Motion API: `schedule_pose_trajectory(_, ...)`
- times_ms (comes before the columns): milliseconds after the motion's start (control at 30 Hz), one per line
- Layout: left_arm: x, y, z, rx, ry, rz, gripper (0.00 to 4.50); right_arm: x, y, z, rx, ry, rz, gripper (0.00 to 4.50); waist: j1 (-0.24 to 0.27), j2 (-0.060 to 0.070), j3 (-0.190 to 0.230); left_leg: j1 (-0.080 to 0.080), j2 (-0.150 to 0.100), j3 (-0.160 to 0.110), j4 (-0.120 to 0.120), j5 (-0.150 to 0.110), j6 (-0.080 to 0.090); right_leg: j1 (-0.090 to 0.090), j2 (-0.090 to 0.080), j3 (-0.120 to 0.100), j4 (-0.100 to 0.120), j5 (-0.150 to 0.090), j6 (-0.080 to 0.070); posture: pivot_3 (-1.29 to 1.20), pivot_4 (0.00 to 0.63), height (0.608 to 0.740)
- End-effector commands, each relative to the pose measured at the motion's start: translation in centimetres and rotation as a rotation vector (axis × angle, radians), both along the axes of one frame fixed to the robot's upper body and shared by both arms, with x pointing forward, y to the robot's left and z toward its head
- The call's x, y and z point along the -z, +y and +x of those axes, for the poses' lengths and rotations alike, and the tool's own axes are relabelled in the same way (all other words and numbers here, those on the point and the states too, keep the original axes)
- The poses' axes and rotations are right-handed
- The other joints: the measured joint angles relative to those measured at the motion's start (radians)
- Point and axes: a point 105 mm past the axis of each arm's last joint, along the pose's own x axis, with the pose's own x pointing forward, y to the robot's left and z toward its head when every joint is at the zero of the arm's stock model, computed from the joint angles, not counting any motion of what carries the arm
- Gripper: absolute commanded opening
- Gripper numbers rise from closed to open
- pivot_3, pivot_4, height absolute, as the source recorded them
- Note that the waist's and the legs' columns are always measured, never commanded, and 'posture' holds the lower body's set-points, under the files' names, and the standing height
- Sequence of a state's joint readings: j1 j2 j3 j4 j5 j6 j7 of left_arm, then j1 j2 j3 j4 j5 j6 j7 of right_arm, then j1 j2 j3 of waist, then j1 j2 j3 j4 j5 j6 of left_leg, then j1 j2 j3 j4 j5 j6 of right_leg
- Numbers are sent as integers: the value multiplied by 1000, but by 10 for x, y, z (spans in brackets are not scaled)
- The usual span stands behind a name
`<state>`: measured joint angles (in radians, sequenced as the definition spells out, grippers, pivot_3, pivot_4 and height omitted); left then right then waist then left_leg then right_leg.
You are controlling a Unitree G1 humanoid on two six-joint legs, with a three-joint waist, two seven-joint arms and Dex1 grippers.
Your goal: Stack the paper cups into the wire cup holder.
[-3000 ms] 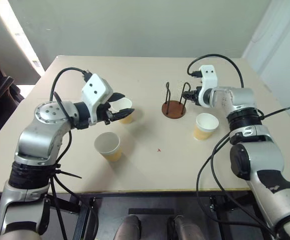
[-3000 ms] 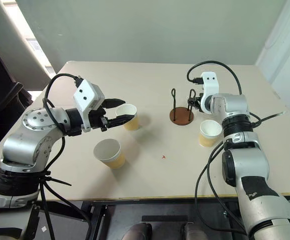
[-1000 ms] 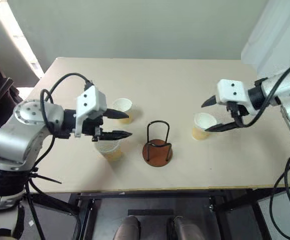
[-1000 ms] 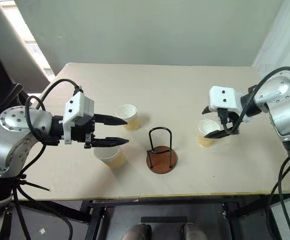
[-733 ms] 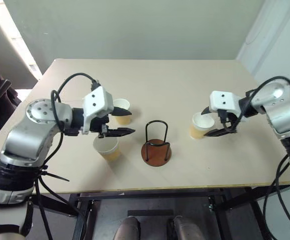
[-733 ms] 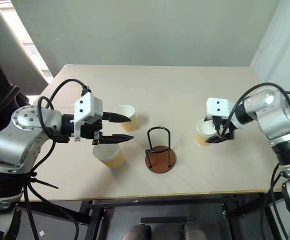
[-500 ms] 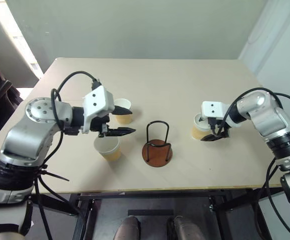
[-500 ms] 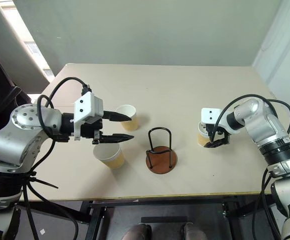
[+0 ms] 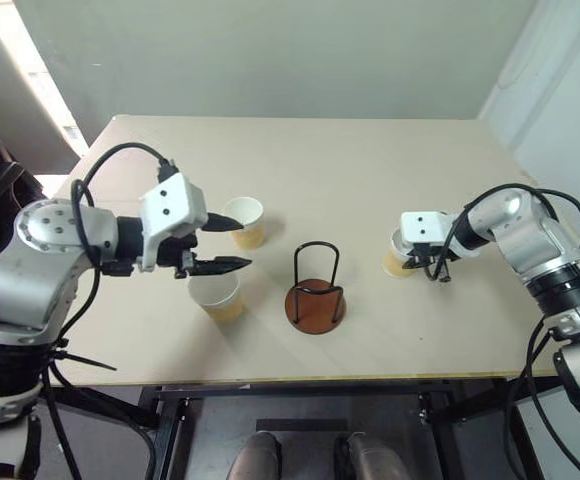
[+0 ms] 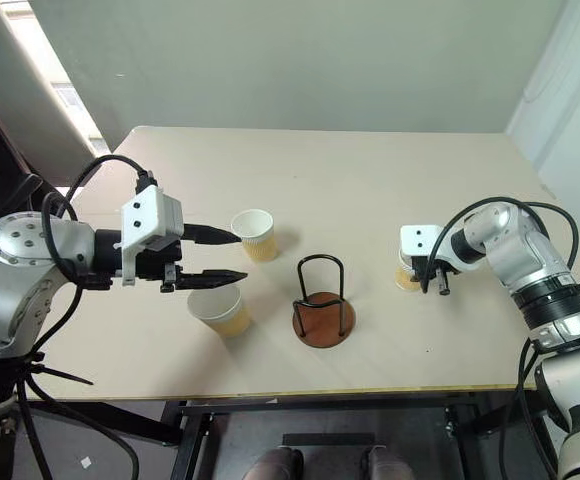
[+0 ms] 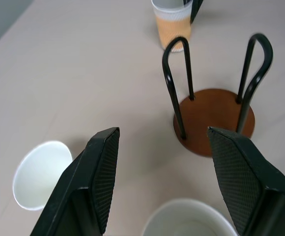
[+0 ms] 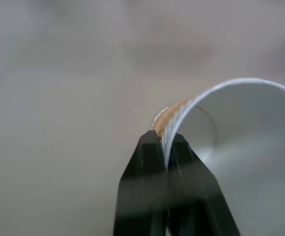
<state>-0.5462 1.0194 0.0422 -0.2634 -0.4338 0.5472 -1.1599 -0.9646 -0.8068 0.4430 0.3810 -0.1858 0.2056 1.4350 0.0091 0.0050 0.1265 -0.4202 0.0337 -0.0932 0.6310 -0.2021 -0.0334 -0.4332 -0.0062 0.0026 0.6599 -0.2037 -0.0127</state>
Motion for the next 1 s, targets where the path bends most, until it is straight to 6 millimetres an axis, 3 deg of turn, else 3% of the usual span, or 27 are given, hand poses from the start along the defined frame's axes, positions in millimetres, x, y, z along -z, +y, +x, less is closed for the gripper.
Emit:
schedule_pose_trajectory(33,-18,13,-5,-16,-51,17,3045,-82,14,-9,-82,-156,173,38,0,1,1,-1,0,0,0,0,0,-1,0,0,0,0,-1,0,150,740)
schedule_pose_trajectory(133,-13,17,-5,-24,-37,27,3045,-144,44,-40,-244,-174,409,38,-2,2,1,-4,0,0,-1,0,-1,-5,1,0,0,-1,-2,0,150,740)
schedule_pose_trajectory(233,-8,13,-7,2,-22,21,3045,-158,62,-63,-359,-139,461,38,-2,-4,-2,-3,1,0,-3,-1,-2,-5,2,0,1,-9,-10,0,150,740)
schedule_pose_trajectory(367,-5,8,-3,7,-25,13,3045,-138,84,-94,-509,-35,403,38,0,-6,-3,-1,2,-1,-1,-4,-4,-1,2,-1,1,-12,-11,0,150,740)
schedule_pose_trajectory(700,0,11,-7,-9,-4,29,3045,-105,107,-96,-562,29,335,38,-1,-6,-3,0,2,-1,1,-4,-3,-1,2,-1,2,-10,-8,0,150,740)
schedule_pose_trajectory(800,0,11,-8,-12,-5,30,3045,-97,110,-87,-536,12,306,38,-1,-6,-3,0,2,-1,0,-4,-3,-1,2,-1,2,-10,-8,0,150,740)
schedule_pose_trajectory(900,0,10,-10,-13,-4,30,3045,-92,112,-84,-529,11,295,663,-1,-6,-3,0,2,-1,0,-4,-3,-1,2,-1,2,-10,-8,0,150,740)
schedule_pose_trajectory(1000,-1,11,-12,-17,-4,32,3045,-83,112,-73,-492,-18,259,1659,-1,-6,-3,0,2,-1,0,-4,-3,-1,2,-1,2,-10,-8,0,150,740)
